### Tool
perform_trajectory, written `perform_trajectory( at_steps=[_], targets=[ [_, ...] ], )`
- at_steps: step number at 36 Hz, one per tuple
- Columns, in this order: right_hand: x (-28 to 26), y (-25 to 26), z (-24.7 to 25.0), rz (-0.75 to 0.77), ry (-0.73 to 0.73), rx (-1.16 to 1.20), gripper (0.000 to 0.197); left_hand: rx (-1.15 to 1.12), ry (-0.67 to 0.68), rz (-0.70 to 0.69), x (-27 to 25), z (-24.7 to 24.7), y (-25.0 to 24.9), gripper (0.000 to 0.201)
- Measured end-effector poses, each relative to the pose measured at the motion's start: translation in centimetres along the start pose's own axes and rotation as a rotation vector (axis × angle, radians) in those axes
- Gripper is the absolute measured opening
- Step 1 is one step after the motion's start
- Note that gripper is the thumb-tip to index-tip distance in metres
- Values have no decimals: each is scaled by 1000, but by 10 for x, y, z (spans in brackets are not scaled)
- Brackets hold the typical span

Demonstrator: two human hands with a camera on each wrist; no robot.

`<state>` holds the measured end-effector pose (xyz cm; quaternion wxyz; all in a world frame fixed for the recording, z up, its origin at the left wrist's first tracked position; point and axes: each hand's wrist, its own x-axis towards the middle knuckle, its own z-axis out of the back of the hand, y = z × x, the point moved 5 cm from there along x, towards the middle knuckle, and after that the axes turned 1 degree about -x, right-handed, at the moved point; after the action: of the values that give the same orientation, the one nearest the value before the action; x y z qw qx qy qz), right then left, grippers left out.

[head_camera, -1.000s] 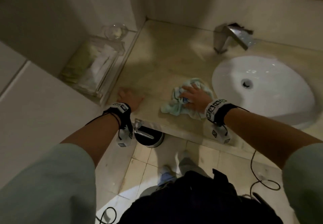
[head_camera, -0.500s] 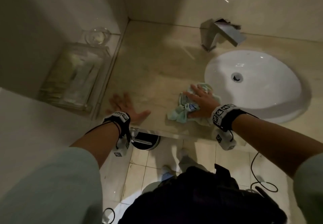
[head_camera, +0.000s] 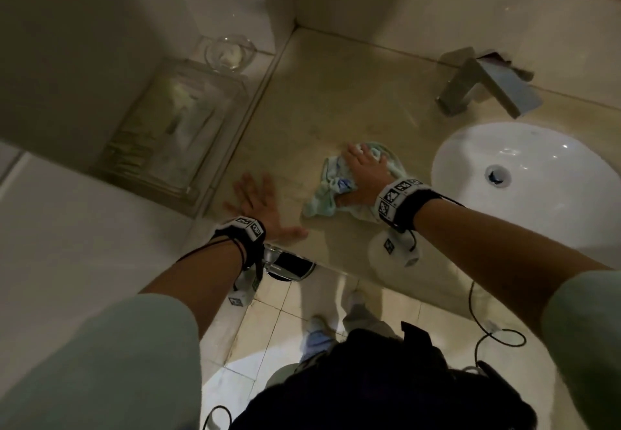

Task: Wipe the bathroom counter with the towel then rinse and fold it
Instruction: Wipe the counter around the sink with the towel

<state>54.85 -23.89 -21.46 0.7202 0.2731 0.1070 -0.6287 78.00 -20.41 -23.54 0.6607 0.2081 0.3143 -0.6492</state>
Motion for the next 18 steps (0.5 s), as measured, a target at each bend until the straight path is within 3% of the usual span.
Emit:
perform_trajectory(
  at_steps=[6,12,18],
  targets=[
    [55,41,18,-2,-52,-18,111,-21,-27,-14,-3,2,-3,152],
    [99,73,36,-8,-47,-2,110,-1,33,15,-3,4,-5,146],
    [123,92,47,-40,-65,-21,109,-56,-24,17,-2,2,-3,146]
  ],
)
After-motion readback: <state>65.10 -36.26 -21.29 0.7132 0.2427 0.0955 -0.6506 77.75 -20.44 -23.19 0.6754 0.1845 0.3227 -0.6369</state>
